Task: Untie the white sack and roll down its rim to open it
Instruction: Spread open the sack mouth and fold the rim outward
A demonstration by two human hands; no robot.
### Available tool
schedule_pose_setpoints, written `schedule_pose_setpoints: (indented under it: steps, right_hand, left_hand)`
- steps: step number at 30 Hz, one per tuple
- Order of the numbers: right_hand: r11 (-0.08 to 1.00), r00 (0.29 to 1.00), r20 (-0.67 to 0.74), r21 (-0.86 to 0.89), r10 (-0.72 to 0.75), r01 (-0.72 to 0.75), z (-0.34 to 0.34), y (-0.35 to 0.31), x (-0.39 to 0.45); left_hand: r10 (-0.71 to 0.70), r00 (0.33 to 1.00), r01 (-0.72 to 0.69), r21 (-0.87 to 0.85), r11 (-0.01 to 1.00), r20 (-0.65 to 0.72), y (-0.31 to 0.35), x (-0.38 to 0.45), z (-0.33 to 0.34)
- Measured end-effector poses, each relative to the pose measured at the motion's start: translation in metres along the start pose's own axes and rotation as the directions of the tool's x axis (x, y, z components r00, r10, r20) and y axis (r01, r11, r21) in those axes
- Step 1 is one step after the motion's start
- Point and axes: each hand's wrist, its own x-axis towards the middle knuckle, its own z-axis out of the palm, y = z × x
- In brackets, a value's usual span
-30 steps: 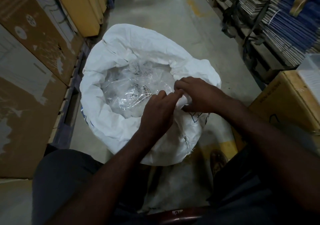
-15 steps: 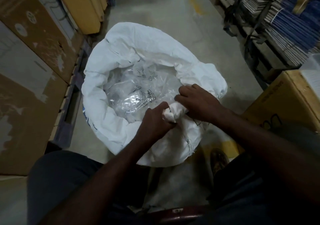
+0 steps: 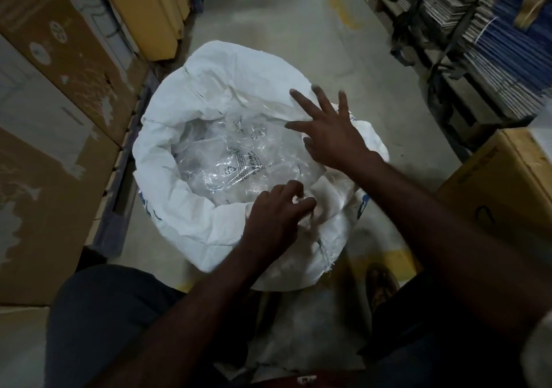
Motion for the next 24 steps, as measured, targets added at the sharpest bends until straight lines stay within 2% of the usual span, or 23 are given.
schedule_pose_setpoints:
  steps: [3,7,11,13,15,19,24]
  right_hand:
    - [0.994,0.989,0.104,0.013,0.102,-0.104,0.019,0.001,0.012]
    - [0.967,0.968,0.086,0.079,0.234,-0.241,0.033,0.021,0.020]
    - [0.859,0.854,0.104,0.006,0.509,-0.512,0.025,0.079,-0.001]
    - [0.849,0.846,0.073,-0.023,0.528,-0.528,0.018,0.100,-0.015]
    - [0.854,0.848,0.101,-0.046,0.520,-0.518,0.014,0.111,-0.028]
    - [0.798,0.795,0.073,-0.075,0.603,-0.598,-0.005,0.138,-0.045]
    - [0.641,0.646,0.045,-0.195,0.762,-0.742,-0.034,0.163,-0.071]
  left_hand:
    - [0.012,1.000,-0.012,-0.032,0.999,-0.003,-0.009,-0.002,-0.001]
    - [0.047,0.998,-0.047,-0.002,0.999,0.039,-0.026,-0.001,0.003]
    - [0.143,0.982,-0.154,0.082,0.985,0.122,-0.067,0.031,-0.011]
    - [0.163,0.976,-0.184,0.142,0.973,0.146,-0.091,0.059,-0.024]
    - [0.170,0.975,-0.197,0.198,0.960,0.145,-0.108,0.086,-0.036]
    - [0.211,0.976,-0.195,0.231,0.953,-0.046,-0.127,0.116,-0.047]
    - [0.150,0.957,-0.105,0.186,0.977,-0.248,-0.125,0.126,-0.038]
